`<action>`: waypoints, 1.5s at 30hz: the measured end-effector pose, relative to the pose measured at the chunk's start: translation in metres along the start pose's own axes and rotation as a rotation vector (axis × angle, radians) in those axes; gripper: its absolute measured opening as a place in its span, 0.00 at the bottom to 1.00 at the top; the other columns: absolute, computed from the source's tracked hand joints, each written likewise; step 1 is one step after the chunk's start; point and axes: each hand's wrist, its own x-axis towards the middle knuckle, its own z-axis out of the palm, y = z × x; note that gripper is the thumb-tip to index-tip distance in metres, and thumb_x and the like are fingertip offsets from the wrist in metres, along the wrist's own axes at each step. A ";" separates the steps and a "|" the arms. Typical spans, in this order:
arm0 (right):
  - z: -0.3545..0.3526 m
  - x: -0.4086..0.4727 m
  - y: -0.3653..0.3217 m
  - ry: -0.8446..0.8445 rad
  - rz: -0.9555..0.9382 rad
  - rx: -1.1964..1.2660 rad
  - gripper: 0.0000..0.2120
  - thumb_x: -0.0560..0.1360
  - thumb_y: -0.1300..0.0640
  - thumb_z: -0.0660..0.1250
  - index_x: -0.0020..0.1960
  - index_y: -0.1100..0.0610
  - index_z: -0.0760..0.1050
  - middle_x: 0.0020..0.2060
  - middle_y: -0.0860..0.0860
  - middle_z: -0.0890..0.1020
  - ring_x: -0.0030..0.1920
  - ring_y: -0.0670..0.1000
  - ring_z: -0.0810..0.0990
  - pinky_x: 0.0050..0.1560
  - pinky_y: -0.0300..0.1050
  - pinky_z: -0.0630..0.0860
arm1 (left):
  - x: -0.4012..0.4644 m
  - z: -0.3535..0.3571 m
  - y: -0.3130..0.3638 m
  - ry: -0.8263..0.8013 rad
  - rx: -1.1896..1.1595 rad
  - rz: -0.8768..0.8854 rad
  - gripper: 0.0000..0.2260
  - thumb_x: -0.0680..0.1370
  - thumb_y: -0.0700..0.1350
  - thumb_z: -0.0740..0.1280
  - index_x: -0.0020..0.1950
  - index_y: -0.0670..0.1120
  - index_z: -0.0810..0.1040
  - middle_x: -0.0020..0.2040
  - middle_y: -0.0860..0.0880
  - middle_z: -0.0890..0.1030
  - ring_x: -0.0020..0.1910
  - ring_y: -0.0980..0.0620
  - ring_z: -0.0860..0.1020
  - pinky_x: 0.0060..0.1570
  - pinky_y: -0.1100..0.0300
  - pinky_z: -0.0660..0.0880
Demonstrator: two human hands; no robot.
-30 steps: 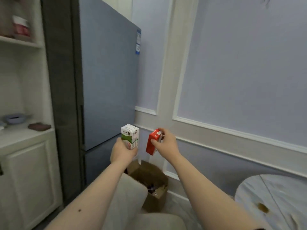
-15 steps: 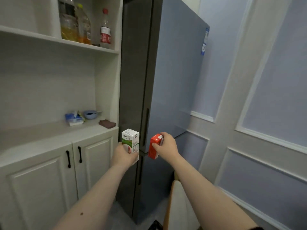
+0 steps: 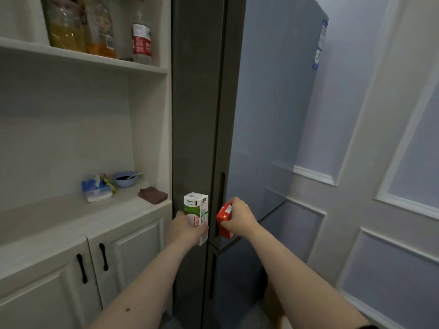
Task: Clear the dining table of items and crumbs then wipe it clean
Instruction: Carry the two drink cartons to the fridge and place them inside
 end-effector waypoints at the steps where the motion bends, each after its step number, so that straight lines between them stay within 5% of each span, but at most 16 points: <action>1: 0.002 0.009 -0.001 -0.010 0.003 -0.007 0.28 0.70 0.60 0.72 0.66 0.57 0.64 0.62 0.54 0.72 0.64 0.56 0.72 0.62 0.50 0.73 | 0.008 0.002 0.000 0.012 0.007 -0.005 0.25 0.65 0.50 0.76 0.57 0.45 0.71 0.53 0.46 0.81 0.51 0.46 0.81 0.50 0.50 0.79; 11: 0.028 0.078 -0.008 -0.096 -0.107 -0.503 0.28 0.69 0.53 0.72 0.64 0.55 0.65 0.58 0.54 0.76 0.59 0.56 0.75 0.56 0.49 0.73 | 0.087 0.009 -0.019 -0.025 0.068 -0.024 0.24 0.67 0.54 0.74 0.58 0.46 0.73 0.52 0.46 0.81 0.43 0.51 0.78 0.30 0.64 0.69; 15: 0.035 0.098 -0.014 -0.129 -0.111 -0.710 0.25 0.69 0.54 0.71 0.61 0.58 0.65 0.55 0.55 0.77 0.55 0.57 0.77 0.48 0.49 0.73 | 0.119 0.010 -0.026 -0.069 0.050 -0.025 0.27 0.64 0.54 0.74 0.56 0.43 0.71 0.50 0.46 0.80 0.48 0.45 0.80 0.45 0.53 0.77; 22: 0.047 0.120 -0.028 -0.218 -0.067 -1.022 0.33 0.70 0.48 0.71 0.68 0.61 0.62 0.58 0.57 0.76 0.54 0.57 0.78 0.49 0.49 0.75 | 0.152 0.013 -0.030 -0.171 0.079 0.019 0.25 0.67 0.51 0.75 0.56 0.44 0.66 0.53 0.44 0.78 0.52 0.44 0.78 0.45 0.54 0.75; 45: 0.043 0.141 -0.021 -0.431 -0.046 -1.150 0.36 0.68 0.52 0.75 0.70 0.63 0.65 0.63 0.59 0.70 0.57 0.58 0.78 0.52 0.49 0.77 | 0.138 0.039 -0.018 -0.155 0.038 0.037 0.25 0.69 0.49 0.74 0.58 0.43 0.65 0.54 0.45 0.78 0.52 0.45 0.79 0.44 0.54 0.75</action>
